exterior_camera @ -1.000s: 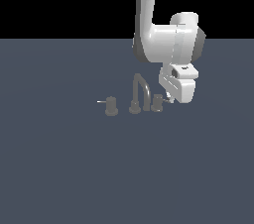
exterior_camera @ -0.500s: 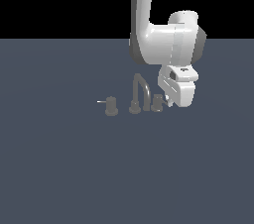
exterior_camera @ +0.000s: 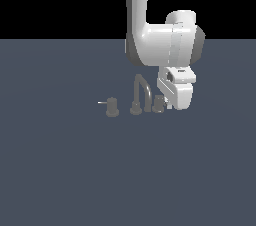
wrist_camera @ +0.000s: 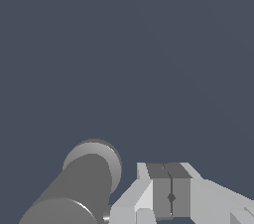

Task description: Turn on the faucet by rotating a designated handle.

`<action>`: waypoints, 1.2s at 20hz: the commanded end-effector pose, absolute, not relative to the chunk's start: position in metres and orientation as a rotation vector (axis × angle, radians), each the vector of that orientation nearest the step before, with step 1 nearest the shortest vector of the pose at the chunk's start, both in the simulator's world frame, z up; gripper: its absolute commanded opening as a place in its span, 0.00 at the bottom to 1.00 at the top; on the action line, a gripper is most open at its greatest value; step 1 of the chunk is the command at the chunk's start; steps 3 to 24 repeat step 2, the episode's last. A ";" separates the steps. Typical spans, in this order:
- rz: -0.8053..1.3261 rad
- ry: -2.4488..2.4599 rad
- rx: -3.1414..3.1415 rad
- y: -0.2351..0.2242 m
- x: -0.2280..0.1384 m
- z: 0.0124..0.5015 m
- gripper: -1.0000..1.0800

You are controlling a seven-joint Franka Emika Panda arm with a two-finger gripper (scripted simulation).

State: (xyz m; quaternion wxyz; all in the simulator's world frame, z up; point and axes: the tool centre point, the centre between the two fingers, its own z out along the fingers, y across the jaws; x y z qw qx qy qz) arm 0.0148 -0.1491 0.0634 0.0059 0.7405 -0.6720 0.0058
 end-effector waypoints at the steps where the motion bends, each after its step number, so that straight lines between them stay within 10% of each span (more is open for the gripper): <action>1: 0.001 -2.058 2.373 -0.104 0.021 0.064 0.00; 24: 0.001 -2.058 2.373 -0.104 0.021 0.064 0.00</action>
